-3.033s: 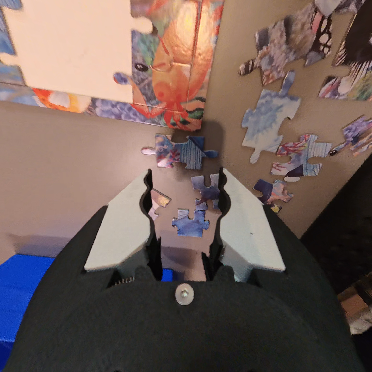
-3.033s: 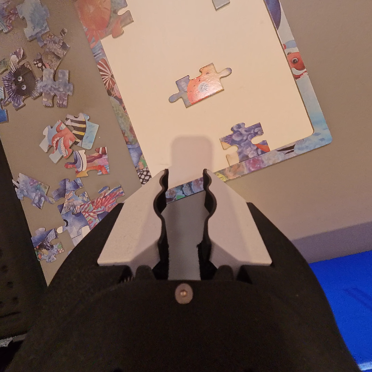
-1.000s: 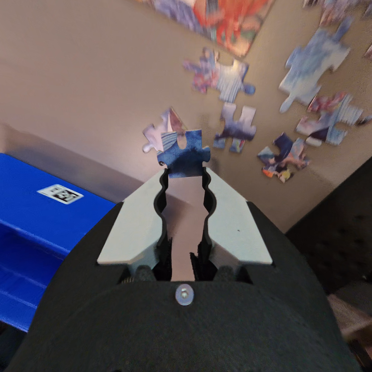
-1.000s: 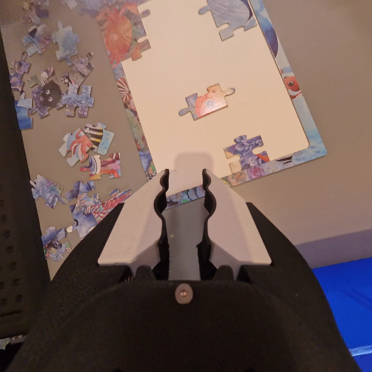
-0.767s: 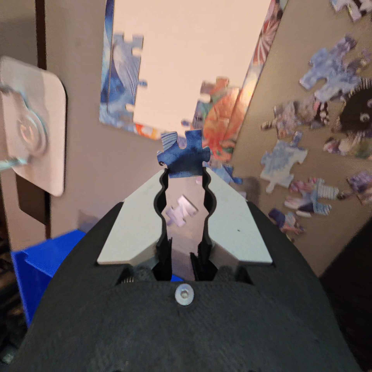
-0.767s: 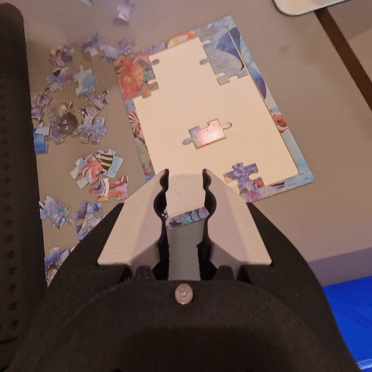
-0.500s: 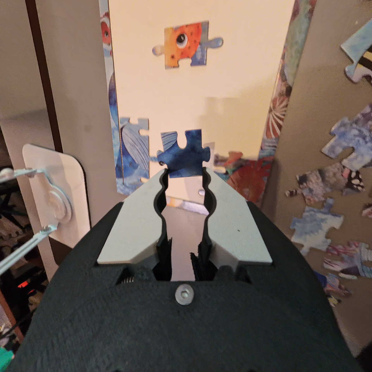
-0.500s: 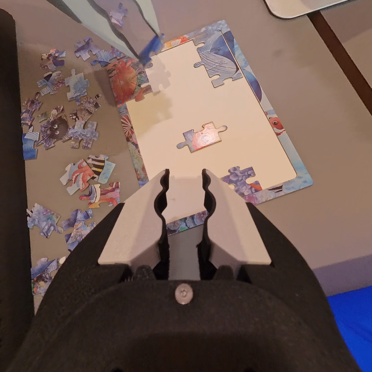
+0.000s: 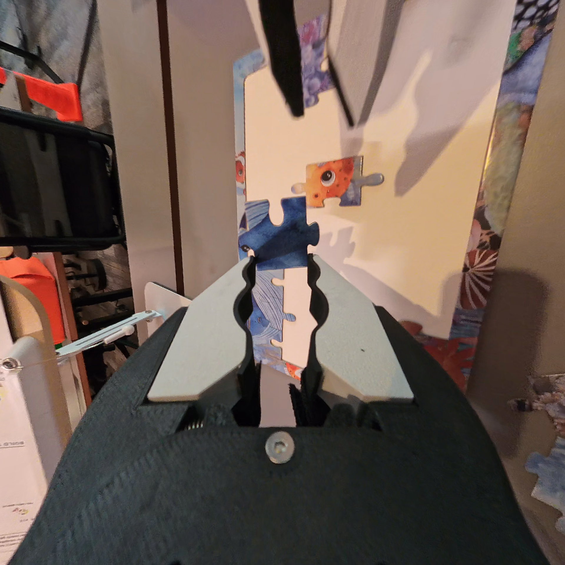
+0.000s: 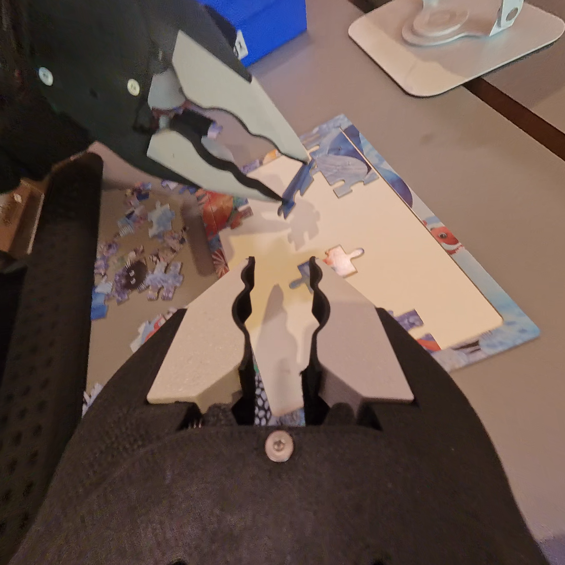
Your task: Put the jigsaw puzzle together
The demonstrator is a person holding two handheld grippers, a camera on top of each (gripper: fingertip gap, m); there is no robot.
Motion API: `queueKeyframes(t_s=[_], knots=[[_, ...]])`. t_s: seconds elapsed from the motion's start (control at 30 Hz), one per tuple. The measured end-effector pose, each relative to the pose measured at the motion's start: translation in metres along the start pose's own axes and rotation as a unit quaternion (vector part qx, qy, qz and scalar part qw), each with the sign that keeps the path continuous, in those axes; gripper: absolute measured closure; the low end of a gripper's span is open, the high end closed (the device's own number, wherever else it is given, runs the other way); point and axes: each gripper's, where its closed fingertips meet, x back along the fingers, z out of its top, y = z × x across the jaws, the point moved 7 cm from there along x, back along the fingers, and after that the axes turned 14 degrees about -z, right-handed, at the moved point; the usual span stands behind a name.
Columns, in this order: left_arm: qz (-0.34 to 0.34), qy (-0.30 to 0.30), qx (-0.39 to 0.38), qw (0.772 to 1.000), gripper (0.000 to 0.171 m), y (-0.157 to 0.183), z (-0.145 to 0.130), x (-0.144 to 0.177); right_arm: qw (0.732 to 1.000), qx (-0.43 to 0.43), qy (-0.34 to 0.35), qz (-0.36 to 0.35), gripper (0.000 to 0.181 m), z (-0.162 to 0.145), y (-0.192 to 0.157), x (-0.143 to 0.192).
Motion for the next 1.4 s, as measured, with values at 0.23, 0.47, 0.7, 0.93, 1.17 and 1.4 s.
queueKeyframes(t_s=[0.23,0.47,0.7,0.93,1.17,1.4], knots=[[0.032,-0.011,-0.069,0.997,0.139,0.013,0.024,0.008,0.996,-0.079,0.04,0.029,0.154,0.008,-0.004,-0.014],[0.049,-0.005,-0.104,0.993,0.139,0.011,0.037,0.014,0.993,-0.089,0.073,0.038,0.179,0.012,-0.005,-0.011],[-0.076,0.238,0.112,0.962,0.139,-0.013,0.014,0.045,0.969,-0.13,0.198,0.065,0.181,0.031,0.003,0.018],[-0.252,0.424,0.211,0.844,0.144,-0.012,0.018,0.037,0.951,-0.122,0.266,0.102,0.181,0.041,-0.009,0.027],[-0.309,0.54,0.23,0.748,0.171,-0.017,0.025,0.044,0.937,-0.123,0.299,0.131,0.181,0.044,-0.015,0.032],[-0.325,0.505,0.226,0.767,0.171,-0.024,0.02,0.053,0.948,-0.107,0.27,0.134,0.181,0.042,-0.015,0.033]])
